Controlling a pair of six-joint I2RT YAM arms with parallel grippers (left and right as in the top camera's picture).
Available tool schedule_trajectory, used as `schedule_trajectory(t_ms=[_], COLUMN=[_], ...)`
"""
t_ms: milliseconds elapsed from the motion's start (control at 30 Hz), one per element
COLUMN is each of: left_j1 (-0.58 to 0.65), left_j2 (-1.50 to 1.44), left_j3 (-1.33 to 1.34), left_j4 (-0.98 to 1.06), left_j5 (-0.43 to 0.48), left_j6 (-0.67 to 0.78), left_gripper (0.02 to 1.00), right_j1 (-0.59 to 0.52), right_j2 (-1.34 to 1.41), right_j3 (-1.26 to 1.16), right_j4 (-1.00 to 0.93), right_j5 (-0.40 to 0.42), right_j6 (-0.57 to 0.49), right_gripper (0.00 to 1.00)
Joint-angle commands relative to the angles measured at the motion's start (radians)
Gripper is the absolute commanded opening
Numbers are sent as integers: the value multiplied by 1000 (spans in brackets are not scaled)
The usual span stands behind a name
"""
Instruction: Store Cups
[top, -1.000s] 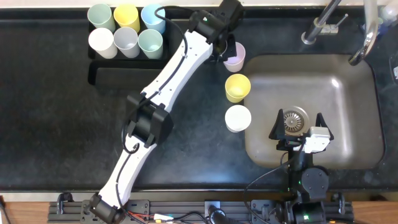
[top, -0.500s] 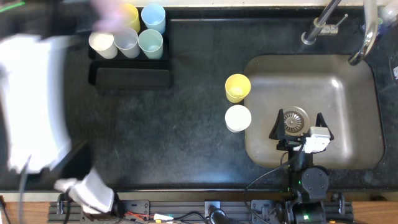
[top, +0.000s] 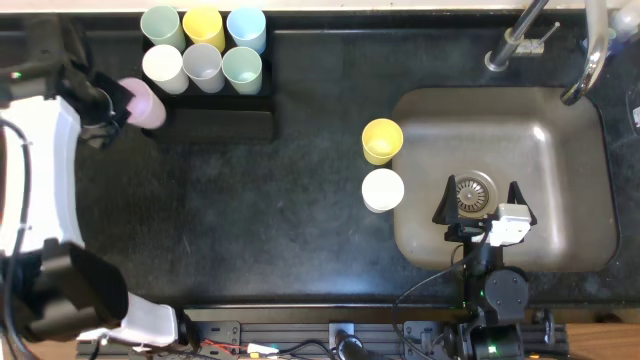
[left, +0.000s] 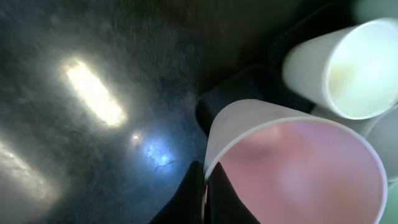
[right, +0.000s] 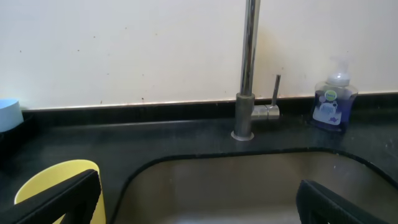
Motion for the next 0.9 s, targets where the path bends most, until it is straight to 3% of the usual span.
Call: schedule_trajectory(t_ms=[33, 333, 900], left_j1=[8, 1, -47], left_j2=[22, 97, 164], left_j3=[14, 14, 14], left_j4=[42, 45, 61], left_j5=[51, 49, -60], left_j6=[5, 5, 5], left_gripper=[36, 36, 36], right_j1=[-6, -6, -6], right_j2=[-8, -7, -7], right_j3=[-14, -14, -14], right_j4=[8, 8, 8], right_j5=[-2, -2, -2], right_j6=[-3, -3, -3], right_gripper=[998, 998, 996])
